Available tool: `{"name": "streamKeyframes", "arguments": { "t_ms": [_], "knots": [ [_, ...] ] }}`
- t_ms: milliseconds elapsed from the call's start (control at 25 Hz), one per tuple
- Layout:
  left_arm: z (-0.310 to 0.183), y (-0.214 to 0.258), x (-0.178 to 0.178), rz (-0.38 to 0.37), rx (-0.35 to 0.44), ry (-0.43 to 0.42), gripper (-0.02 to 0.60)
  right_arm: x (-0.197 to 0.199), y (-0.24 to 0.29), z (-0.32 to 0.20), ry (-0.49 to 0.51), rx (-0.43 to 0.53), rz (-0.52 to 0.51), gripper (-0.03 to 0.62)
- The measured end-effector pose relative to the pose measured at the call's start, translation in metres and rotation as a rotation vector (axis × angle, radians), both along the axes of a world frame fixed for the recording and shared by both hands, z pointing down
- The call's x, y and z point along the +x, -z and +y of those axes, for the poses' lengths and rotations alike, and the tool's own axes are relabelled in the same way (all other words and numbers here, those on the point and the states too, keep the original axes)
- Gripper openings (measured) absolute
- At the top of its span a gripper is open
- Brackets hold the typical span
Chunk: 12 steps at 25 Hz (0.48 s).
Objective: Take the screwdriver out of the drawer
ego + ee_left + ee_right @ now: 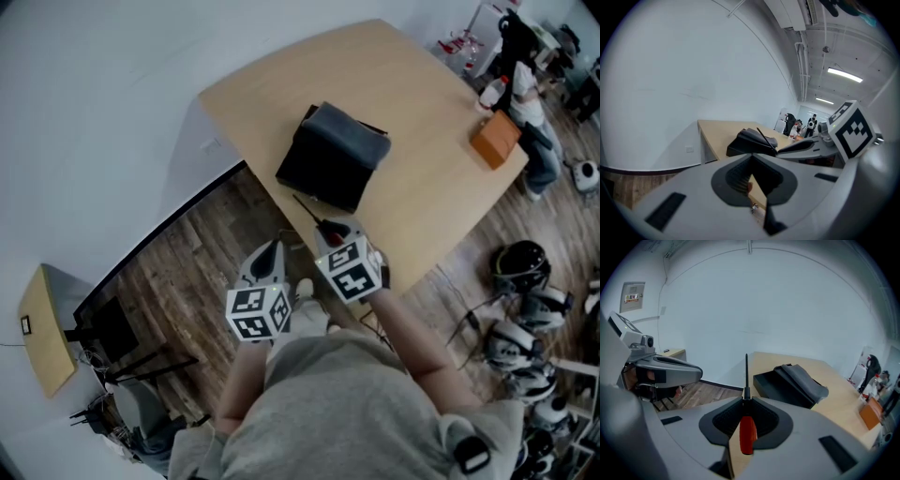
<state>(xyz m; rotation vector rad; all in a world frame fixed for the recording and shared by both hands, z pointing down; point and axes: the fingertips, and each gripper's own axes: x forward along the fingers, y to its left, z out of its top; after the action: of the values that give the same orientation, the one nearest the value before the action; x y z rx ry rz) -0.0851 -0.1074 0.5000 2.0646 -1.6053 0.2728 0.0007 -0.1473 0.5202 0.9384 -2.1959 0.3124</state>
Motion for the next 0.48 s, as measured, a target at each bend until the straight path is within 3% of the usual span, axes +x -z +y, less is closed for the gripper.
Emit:
{"name": "streamKeyframes", "arguments": {
  "t_ms": [480],
  "knots": [
    [0.075, -0.001, 0.008, 0.006, 0.030, 0.077, 0.002, 0.004, 0.000, 0.088, 0.039, 0.016, -0.072, 0.060]
  ]
}}
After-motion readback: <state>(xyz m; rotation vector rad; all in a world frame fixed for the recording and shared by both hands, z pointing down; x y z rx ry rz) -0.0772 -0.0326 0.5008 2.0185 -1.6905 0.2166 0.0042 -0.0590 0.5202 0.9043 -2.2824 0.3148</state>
